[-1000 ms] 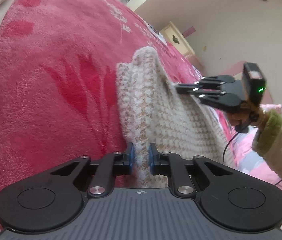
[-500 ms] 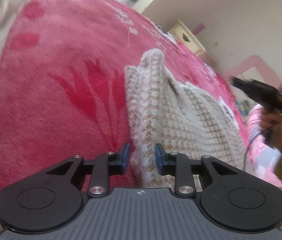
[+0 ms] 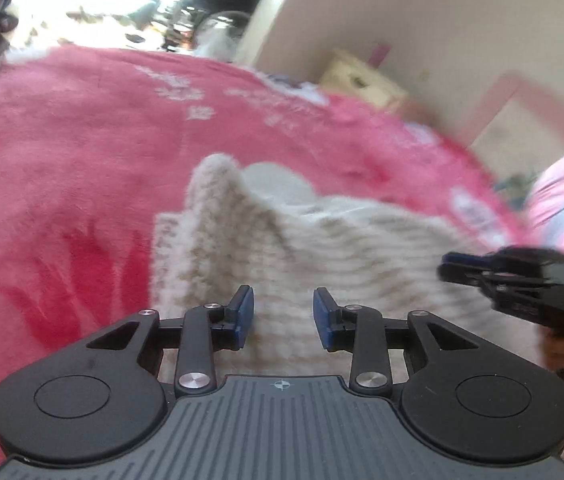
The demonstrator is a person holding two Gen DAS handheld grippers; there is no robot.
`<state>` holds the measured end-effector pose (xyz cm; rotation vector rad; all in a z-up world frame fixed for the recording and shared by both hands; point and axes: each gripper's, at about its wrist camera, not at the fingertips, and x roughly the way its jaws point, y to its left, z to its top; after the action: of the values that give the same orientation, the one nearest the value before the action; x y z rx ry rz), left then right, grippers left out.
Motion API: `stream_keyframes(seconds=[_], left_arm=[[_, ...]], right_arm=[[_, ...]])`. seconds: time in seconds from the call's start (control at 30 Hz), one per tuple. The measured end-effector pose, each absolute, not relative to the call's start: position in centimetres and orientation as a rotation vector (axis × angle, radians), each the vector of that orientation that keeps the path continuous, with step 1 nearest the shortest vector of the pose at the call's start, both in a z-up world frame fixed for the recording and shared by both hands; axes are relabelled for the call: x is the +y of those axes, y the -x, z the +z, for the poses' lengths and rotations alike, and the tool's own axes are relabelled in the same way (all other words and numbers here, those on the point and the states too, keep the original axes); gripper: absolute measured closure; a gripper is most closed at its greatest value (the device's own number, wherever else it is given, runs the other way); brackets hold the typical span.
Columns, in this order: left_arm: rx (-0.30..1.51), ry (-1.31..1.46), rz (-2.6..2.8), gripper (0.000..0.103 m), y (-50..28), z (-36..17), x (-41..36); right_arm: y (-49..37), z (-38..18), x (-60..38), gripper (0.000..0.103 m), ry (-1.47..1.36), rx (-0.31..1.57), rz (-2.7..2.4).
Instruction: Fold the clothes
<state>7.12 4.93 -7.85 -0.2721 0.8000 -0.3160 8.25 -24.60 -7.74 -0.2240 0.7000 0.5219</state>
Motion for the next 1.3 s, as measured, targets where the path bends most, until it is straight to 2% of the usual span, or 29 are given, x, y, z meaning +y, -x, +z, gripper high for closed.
stream_keyframes(seconds=[0.1, 0.27, 0.4, 0.43, 0.5, 0.53, 0.57, 0.67, 0.8, 0.9, 0.97, 1.03, 1.17, 1.3], left_arm=[[0.816, 0.289, -0.272, 0.072, -7.6, -9.5, 5.5], [0.788, 0.294, -0.299, 0.072, -7.0, -9.7, 6.3], [0.777, 0.314, -0.312, 0.072, -7.0, -10.2, 6.5], [0.777, 0.323, -0.316, 0.072, -7.1, -10.2, 6.6], [0.777, 0.332, -0.324, 0.072, -7.2, -10.2, 6.8], [0.778, 0.334, -0.328, 0.072, -7.3, -10.2, 6.8], [0.778, 0.336, -0.332, 0.072, -7.3, -10.2, 6.9], [0.782, 0.344, -0.336, 0.072, -7.5, -10.2, 6.9], [0.795, 0.377, -0.331, 0.071, -8.0, -10.3, 7.0], [0.794, 0.406, -0.321, 0.071, -7.9, -10.3, 7.1], [0.791, 0.406, -0.317, 0.071, -7.9, -10.3, 7.0], [0.796, 0.384, -0.31, 0.071, -7.9, -10.1, 6.7], [0.811, 0.326, -0.291, 0.068, -7.4, -8.6, 6.2], [0.825, 0.229, -0.301, 0.064, -5.9, -7.9, 5.5]], right_arm=[[-10.7, -9.4, -26.8, 0.097, 0.082, 0.719, 0.449], [-13.1, -9.0, -36.3, 0.09, -0.351, 0.69, 0.217], [-13.0, -11.5, -40.3, 0.094, -0.362, 0.783, 0.037], [-12.8, -12.3, -41.7, 0.091, -0.355, 0.809, -0.05], [-11.4, -13.2, -45.3, 0.095, -0.473, 0.813, -0.167], [-10.1, -12.9, -46.9, 0.09, -0.564, 0.782, -0.174], [-8.9, -12.1, -47.8, 0.09, -0.592, 0.753, -0.171], [-4.7, -9.0, -48.5, 0.088, -0.576, 0.729, -0.126], [-1.4, -6.6, -47.0, 0.087, -0.53, 0.818, 0.012], [-0.2, -7.2, -45.0, 0.087, -0.428, 0.982, 0.082], [0.9, -9.8, -44.4, 0.092, -0.345, 1.084, 0.028], [1.6, -10.4, -44.7, 0.091, -0.364, 1.059, 0.003], [3.6, -7.3, -44.3, 0.087, -0.378, 1.001, -0.006], [5.2, -7.2, -42.0, 0.086, -0.268, 1.072, 0.086]])
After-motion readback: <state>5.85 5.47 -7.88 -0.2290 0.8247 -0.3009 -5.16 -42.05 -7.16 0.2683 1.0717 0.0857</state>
